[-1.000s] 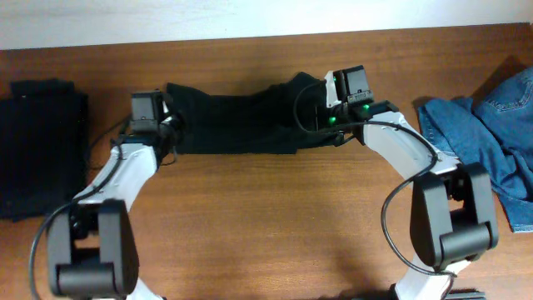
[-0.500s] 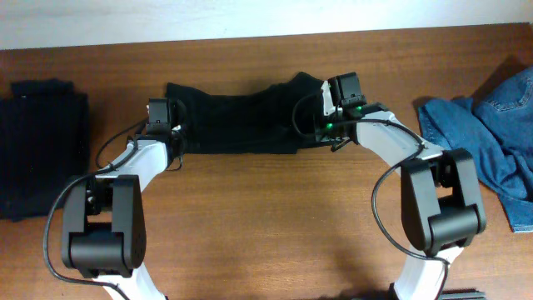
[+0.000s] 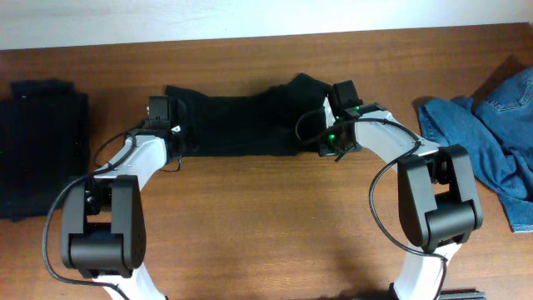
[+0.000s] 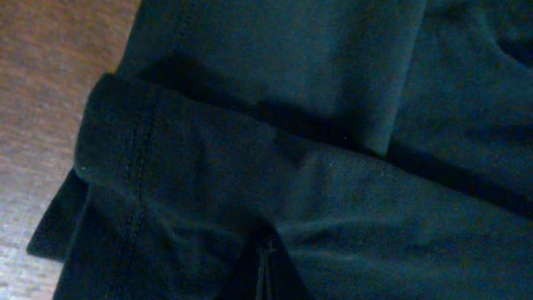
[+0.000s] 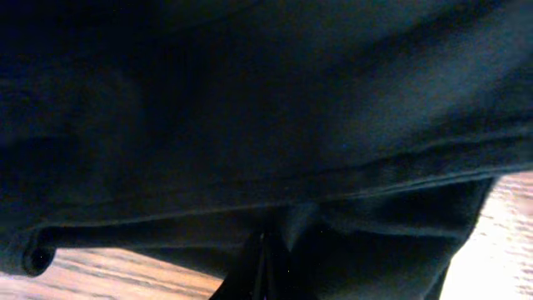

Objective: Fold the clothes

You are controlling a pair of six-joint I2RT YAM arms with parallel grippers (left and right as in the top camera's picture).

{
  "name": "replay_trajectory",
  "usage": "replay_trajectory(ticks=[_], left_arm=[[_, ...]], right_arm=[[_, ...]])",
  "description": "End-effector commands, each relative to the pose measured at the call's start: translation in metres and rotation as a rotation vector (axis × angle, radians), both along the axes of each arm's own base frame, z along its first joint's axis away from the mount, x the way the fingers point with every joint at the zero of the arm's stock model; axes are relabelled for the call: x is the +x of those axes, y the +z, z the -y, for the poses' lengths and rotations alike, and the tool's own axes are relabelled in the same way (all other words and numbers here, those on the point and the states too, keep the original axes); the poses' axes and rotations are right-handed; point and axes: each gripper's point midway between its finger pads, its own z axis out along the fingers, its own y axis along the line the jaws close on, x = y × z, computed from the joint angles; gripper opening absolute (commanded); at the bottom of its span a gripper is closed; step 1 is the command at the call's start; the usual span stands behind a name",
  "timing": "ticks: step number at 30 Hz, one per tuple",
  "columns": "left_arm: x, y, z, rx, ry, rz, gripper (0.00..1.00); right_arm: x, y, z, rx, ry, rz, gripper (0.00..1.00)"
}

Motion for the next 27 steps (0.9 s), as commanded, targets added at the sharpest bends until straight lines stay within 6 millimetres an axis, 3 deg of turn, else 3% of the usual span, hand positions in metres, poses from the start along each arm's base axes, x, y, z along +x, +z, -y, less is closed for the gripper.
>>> replay_trajectory(ticks=[1, 6, 11, 19, 27], left_arm=[[-0.041, -0.036, -0.001, 0.04, -0.026, -0.16, 0.01], [-0.045, -0.035, 0.009, 0.043, -0.054, -0.171, 0.01], [-0.053, -0.037, 0.023, 0.05, -0.093, -0.199, 0.01], [-0.078, -0.04, 0.042, 0.071, -0.155, -0.285, 0.01], [-0.096, -0.042, 0.043, 0.085, -0.168, -0.351, 0.01]], right_arm=[[-0.009, -0.007, 0.009, -0.07, -0.001, -0.033, 0.04], [-0.013, 0.003, 0.003, -0.033, 0.007, -0.035, 0.04], [-0.018, 0.014, 0.013, -0.075, -0.023, -0.037, 0.04], [-0.038, 0.007, 0.017, -0.094, -0.024, -0.109, 0.04], [-0.049, 0.014, 0.019, -0.1, -0.031, -0.14, 0.04]])
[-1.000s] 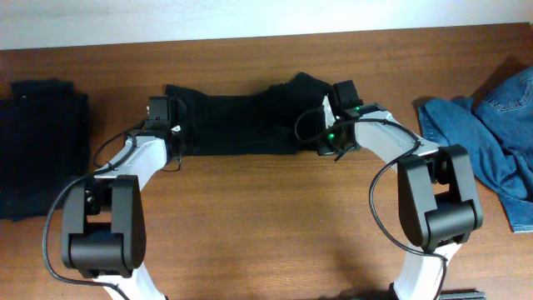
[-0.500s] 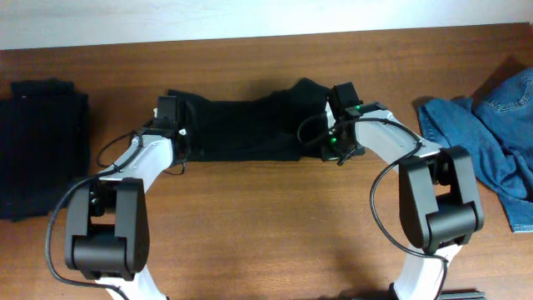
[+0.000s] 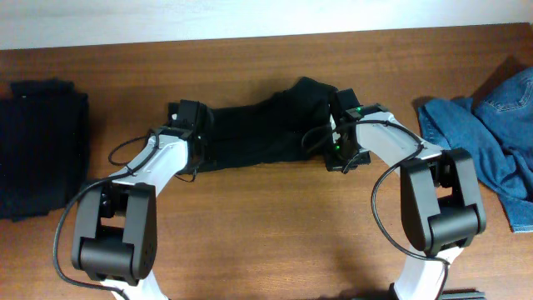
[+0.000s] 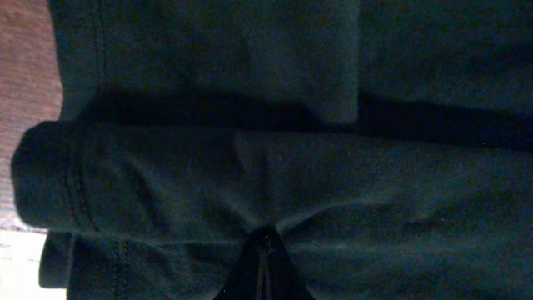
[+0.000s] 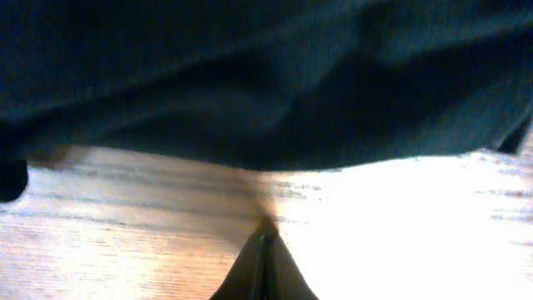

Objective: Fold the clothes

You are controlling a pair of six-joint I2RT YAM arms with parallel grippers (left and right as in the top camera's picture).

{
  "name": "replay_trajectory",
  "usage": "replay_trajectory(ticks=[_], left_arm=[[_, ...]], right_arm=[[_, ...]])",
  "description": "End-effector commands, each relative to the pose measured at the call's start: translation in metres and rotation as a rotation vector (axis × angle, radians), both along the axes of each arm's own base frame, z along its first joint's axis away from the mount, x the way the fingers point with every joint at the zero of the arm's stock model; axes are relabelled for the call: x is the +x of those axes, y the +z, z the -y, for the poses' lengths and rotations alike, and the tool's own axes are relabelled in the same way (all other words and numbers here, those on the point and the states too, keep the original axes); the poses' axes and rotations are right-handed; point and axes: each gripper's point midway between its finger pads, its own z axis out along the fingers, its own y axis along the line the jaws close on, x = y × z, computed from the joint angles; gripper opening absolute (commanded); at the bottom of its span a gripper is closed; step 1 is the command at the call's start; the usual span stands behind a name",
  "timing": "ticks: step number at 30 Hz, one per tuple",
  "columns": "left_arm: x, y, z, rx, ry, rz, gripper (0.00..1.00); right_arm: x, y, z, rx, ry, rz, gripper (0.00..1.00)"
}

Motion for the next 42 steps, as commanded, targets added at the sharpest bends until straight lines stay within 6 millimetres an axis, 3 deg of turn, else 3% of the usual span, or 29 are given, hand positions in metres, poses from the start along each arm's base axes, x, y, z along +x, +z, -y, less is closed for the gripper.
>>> replay_trajectory(ticks=[1, 8, 13, 19, 29, 42], left_arm=[[-0.049, -0.04, 0.003, -0.004, -0.033, -0.192, 0.01], [-0.047, -0.039, -0.005, 0.044, -0.019, -0.184, 0.01], [-0.046, -0.039, -0.005, 0.043, -0.015, -0.179, 0.01], [-0.045, -0.039, -0.005, 0.043, -0.015, -0.176, 0.01], [-0.044, -0.039, -0.007, 0.055, -0.013, -0.168, 0.01], [-0.044, -0.039, -0.007, 0.055, -0.013, -0.17, 0.01]], right_arm=[[0.004, 0.02, -0.001, -0.003, -0.005, 0.06, 0.04], [0.056, 0.051, -0.013, 0.049, 0.018, 0.314, 0.04], [0.082, 0.044, -0.019, 0.066, 0.024, 0.4, 0.04], [0.096, 0.025, -0.02, 0.066, 0.02, 0.419, 0.04], [0.079, -0.004, -0.006, -0.011, 0.017, 0.323, 0.04], [0.016, -0.017, 0.036, -0.156, -0.047, 0.06, 0.04]])
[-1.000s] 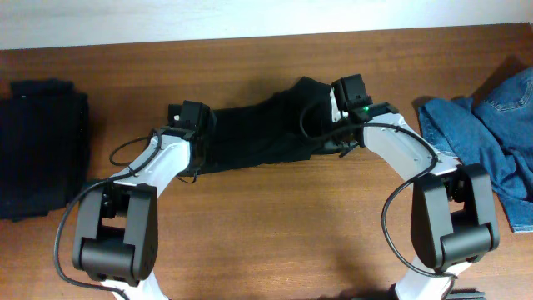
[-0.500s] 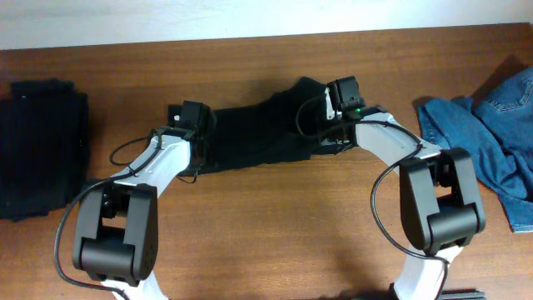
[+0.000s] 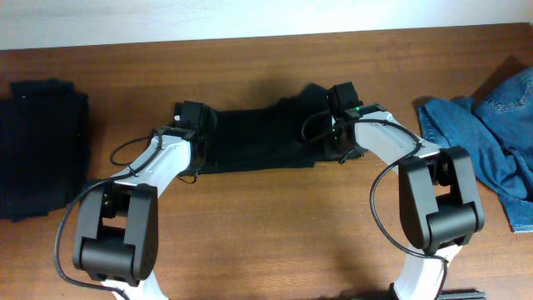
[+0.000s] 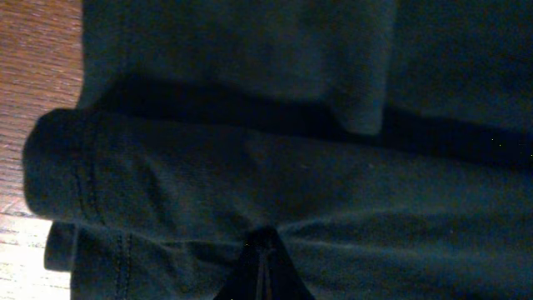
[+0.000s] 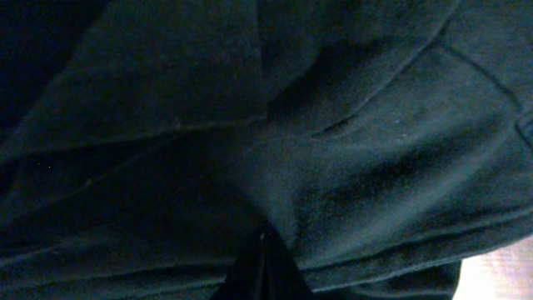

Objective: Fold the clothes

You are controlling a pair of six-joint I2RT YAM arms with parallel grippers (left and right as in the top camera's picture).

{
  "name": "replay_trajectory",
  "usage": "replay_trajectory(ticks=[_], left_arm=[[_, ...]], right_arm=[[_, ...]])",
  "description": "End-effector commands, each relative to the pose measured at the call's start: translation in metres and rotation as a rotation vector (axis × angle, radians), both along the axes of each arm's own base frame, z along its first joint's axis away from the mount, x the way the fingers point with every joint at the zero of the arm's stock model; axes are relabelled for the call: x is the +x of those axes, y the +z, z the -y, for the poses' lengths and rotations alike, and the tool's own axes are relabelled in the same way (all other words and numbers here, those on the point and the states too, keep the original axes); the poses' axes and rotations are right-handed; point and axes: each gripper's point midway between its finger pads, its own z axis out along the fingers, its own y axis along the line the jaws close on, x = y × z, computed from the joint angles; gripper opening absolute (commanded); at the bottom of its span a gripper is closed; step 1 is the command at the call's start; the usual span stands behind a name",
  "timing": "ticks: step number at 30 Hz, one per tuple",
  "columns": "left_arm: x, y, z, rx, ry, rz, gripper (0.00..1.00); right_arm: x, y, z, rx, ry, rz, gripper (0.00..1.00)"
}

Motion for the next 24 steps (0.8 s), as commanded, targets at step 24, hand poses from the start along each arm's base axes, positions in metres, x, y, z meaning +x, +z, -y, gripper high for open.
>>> replay_trajectory(ticks=[24], left_arm=[[0.035, 0.077, 0.021, -0.105, -0.019, 0.111, 0.13]], right_arm=[[0.015, 0.09, -0.015, 0.147, 0.001, 0.092, 0.04]])
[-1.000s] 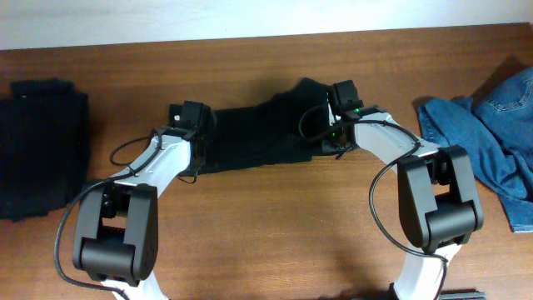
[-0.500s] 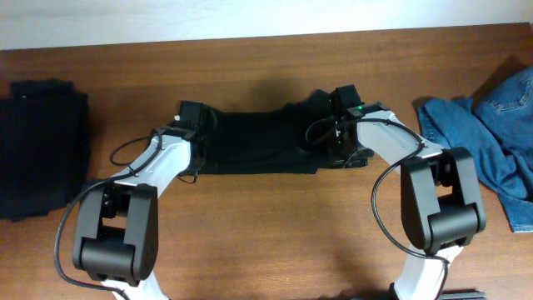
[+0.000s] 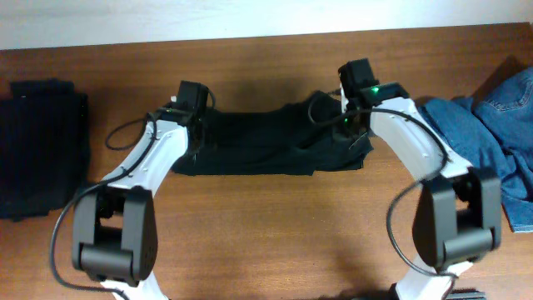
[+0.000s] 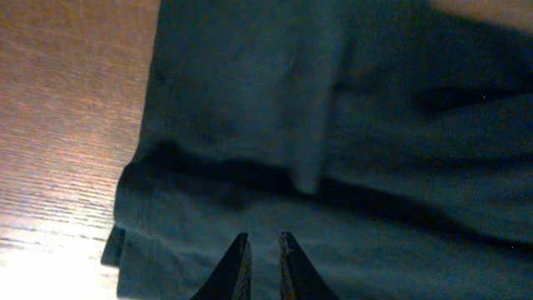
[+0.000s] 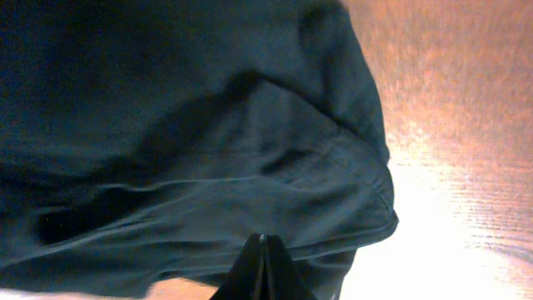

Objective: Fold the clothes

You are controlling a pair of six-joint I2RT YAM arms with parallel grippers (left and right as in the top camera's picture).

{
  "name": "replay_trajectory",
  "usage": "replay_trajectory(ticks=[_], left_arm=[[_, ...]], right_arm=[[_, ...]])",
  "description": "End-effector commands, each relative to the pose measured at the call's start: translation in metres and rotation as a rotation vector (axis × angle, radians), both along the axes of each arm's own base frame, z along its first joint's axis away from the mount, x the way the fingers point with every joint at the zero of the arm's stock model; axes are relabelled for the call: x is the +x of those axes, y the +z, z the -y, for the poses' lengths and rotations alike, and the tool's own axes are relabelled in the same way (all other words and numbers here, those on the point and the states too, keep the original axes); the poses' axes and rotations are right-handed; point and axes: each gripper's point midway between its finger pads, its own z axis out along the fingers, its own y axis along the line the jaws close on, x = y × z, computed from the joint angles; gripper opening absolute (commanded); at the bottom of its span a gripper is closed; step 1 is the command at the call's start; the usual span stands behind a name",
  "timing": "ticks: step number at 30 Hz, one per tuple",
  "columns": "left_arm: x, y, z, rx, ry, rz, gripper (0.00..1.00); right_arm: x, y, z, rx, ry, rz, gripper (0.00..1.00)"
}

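A black garment (image 3: 258, 143) lies flat as a wide band across the middle of the wooden table (image 3: 266, 242). My left gripper (image 3: 192, 127) hovers over its left end. In the left wrist view that gripper (image 4: 262, 238) is open by a narrow gap, with the garment (image 4: 350, 125) and its layered left hem under it and nothing between the fingers. My right gripper (image 3: 353, 125) is over the right end. In the right wrist view it (image 5: 262, 238) is shut above the garment's (image 5: 166, 125) rounded corner, and no cloth puckers at the tips.
A folded stack of black clothes (image 3: 42, 146) sits at the table's left edge. A crumpled blue denim piece (image 3: 491, 137) lies at the right edge. A pale wall runs behind the table's far edge.
My left gripper was shut on a rolled fold of the garment and is now open, with the cloth lying flat. Both grippers sit higher and farther back. The garment's near edge lies closer to the front.
Both grippers first pinched the two ends of the black garment, stretched across the table. Then the left end had come inward, and the right held its end above bare wood. Later both held folds over the garment. Now it lies flat, released by the left.
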Motion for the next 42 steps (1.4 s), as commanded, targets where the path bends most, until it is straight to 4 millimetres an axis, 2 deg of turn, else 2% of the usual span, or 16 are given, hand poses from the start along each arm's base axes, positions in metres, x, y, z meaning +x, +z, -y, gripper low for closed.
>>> replay_trajectory(ticks=[1, 7, 9, 10, 15, 17, 22, 23, 24, 25, 29, 33, 38, 40, 42], left_arm=[[-0.005, 0.02, 0.017, -0.104, -0.036, 0.004, 0.13], [-0.034, 0.007, 0.023, -0.163, 0.006, -0.123, 0.13], [-0.04, 0.001, 0.024, -0.173, 0.005, -0.145, 0.2], [-0.043, -0.002, 0.022, -0.173, 0.012, -0.155, 0.3], [-0.043, -0.009, 0.003, -0.186, 0.11, -0.162, 0.38], [-0.038, -0.008, -0.009, -0.195, 0.153, -0.148, 0.54], [-0.03, -0.007, -0.035, -0.205, 0.201, -0.124, 0.84], [-0.03, -0.007, -0.038, -0.204, 0.204, -0.123, 0.87], [-0.029, -0.007, -0.04, -0.203, 0.204, -0.121, 0.96], [-0.028, -0.008, -0.042, -0.2, 0.193, -0.116, 0.99], [-0.026, -0.015, -0.042, -0.197, 0.17, -0.096, 0.99], [-0.036, -0.027, -0.039, -0.212, 0.164, -0.119, 0.98], [-0.052, -0.037, -0.035, -0.23, 0.163, -0.17, 0.89], [-0.056, -0.039, -0.033, -0.239, 0.163, -0.186, 0.77], [-0.059, -0.038, -0.028, -0.268, 0.157, -0.203, 0.7]], right_arm=[[-0.008, -0.004, -0.008, 0.057, 0.011, -0.031, 0.04], [-0.019, -0.042, -0.008, 0.068, 0.015, -0.04, 0.04], [-0.021, -0.051, -0.01, 0.078, 0.018, -0.033, 0.04], [-0.023, -0.057, -0.011, 0.084, 0.028, -0.028, 0.04], [-0.027, -0.073, -0.015, 0.103, 0.081, -0.009, 0.04], [-0.027, -0.078, -0.015, 0.101, 0.084, 0.003, 0.04], [-0.028, -0.086, -0.014, 0.102, 0.084, 0.014, 0.04], [-0.028, -0.087, -0.014, 0.102, 0.084, 0.012, 0.04], [-0.028, -0.087, -0.014, 0.102, 0.084, 0.011, 0.04], [-0.028, -0.088, -0.014, 0.101, 0.084, 0.009, 0.04], [-0.027, -0.088, -0.015, 0.102, 0.084, 0.014, 0.04], [-0.026, -0.088, -0.015, 0.102, 0.084, 0.017, 0.04], [-0.026, -0.088, -0.015, 0.102, 0.084, 0.018, 0.04], [-0.026, -0.088, -0.015, 0.102, 0.084, 0.018, 0.04], [-0.026, -0.088, -0.015, 0.103, 0.084, 0.017, 0.04]])
